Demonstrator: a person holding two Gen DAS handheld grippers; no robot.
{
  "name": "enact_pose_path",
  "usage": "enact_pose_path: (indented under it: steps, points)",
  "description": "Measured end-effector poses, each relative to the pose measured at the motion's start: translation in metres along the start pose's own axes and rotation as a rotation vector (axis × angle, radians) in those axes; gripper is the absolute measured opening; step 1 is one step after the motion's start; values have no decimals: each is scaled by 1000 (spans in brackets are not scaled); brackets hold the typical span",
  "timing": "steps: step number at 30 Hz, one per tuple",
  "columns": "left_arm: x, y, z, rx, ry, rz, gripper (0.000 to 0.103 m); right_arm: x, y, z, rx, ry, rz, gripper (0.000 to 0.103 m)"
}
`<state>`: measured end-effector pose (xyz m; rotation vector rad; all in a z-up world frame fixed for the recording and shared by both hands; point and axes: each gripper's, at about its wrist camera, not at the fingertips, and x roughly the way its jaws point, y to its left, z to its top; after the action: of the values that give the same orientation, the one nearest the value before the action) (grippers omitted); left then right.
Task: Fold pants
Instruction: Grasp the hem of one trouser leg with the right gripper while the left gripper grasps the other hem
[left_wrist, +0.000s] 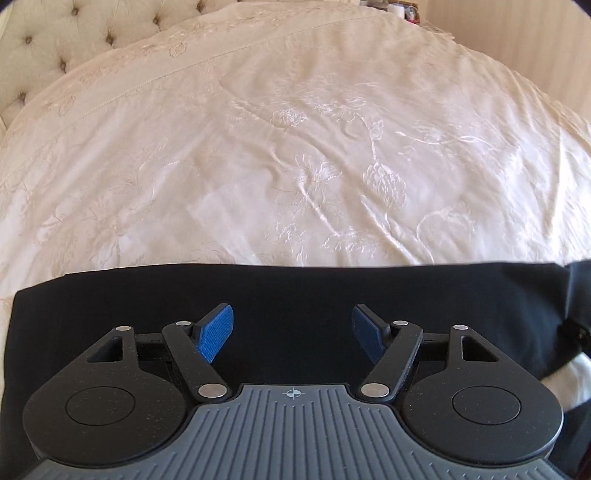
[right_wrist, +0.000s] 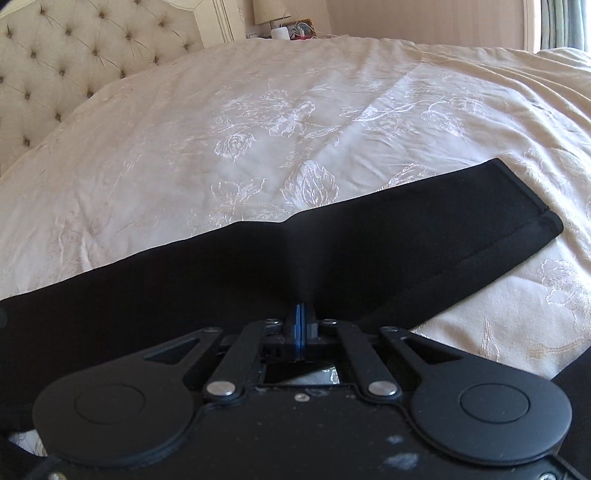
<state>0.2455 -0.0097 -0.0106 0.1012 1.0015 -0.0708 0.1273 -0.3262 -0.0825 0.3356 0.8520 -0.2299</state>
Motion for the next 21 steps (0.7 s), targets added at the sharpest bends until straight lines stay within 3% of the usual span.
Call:
enact_pose_path:
  steps: [4, 7, 12, 18, 19, 21]
  points:
    - [17, -3, 25, 7, -10, -36, 70, 3, 0, 0, -5, -17, 1, 4]
    - [28, -16, 37, 189, -12, -170, 70, 4, 2, 0, -5, -21, 26, 10]
    - [37, -41, 30, 509, 16, -186, 70, 5, -4, 3, 46, -11, 59, 10]
    - [58, -46, 18, 599, 107, -252, 70, 5, -8, 4, 73, -10, 71, 10]
    - [61, -47, 17, 600, 115, -254, 68, 5, -6, 4, 66, -12, 67, 10]
    - [61, -49, 14, 595, 118, -284, 43, 5, -4, 4, 55, -18, 64, 10]
